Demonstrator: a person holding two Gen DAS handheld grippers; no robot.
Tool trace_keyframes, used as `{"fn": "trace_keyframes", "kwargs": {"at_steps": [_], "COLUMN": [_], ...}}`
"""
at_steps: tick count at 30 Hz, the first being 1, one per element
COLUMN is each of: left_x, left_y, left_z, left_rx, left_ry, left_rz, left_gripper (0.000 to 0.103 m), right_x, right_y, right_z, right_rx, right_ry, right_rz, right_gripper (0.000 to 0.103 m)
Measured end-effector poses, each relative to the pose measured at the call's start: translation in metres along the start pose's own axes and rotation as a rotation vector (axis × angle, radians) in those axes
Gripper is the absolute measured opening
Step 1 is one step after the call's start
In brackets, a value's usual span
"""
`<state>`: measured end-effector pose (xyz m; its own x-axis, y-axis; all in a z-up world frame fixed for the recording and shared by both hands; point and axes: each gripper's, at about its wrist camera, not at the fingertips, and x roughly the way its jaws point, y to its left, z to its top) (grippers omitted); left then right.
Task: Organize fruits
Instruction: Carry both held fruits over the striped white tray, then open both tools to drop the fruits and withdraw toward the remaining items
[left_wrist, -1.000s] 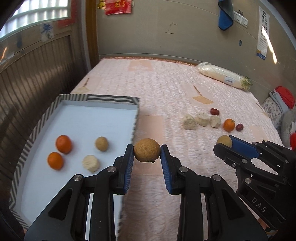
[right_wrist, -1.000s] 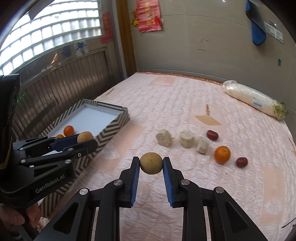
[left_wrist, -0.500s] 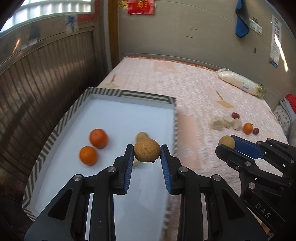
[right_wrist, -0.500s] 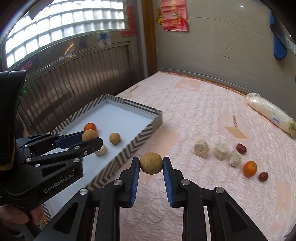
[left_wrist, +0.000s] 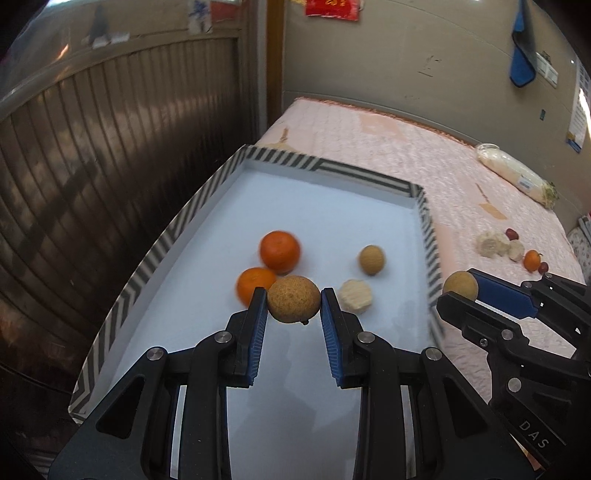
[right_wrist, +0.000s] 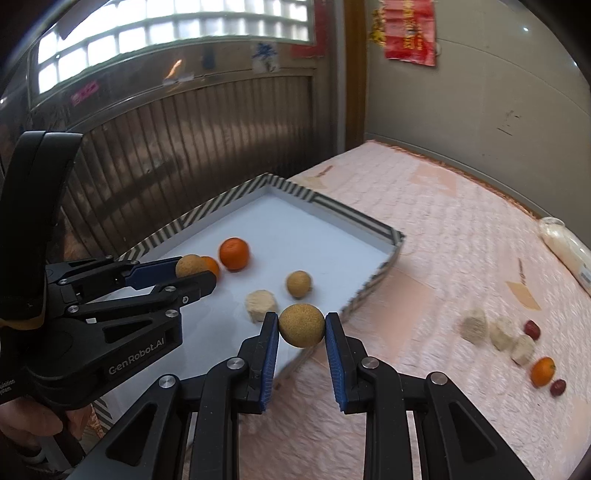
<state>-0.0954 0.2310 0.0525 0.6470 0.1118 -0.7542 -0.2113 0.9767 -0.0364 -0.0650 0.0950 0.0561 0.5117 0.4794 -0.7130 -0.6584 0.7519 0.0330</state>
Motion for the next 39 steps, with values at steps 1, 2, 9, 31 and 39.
{"fn": "trace_keyframes", "kwargs": {"at_steps": [1,2,9,31,39], "left_x": [0.001,0.002,0.009,0.018,-0.005], "left_y": [0.003,0.006,0.021,0.026,0.011], "left_z": [-0.001,-0.002,-0.006,-0.004,0.004], "left_rx": [-0.004,-0.011,-0.034,-0.052,-0.033], "left_ry": [0.006,0.012,0.045,0.076,-0.006], "left_rz": [0.001,-0.001,-0.002,0.019,0.021], "left_gripper": [0.029,0.029,0.028,0.038,0.062], "right_x": [0.003,0.006,0.033,0.055,0.022], "right_y": [0.003,0.005,0.025,0.049,0.029], "right_z": [0.001,0.002,0.003,-0.009,-0.005], "right_rx": [-0.006,-0.010,-0.059,-0.106,-0.057], "right_ry": [0.005,0.009,0.067,0.126,0.061], "right_rz": [0.007,0.011,0.053,0.107,0.092], "right_gripper": [0.024,0.024,0.024,0.031,0.037]}}
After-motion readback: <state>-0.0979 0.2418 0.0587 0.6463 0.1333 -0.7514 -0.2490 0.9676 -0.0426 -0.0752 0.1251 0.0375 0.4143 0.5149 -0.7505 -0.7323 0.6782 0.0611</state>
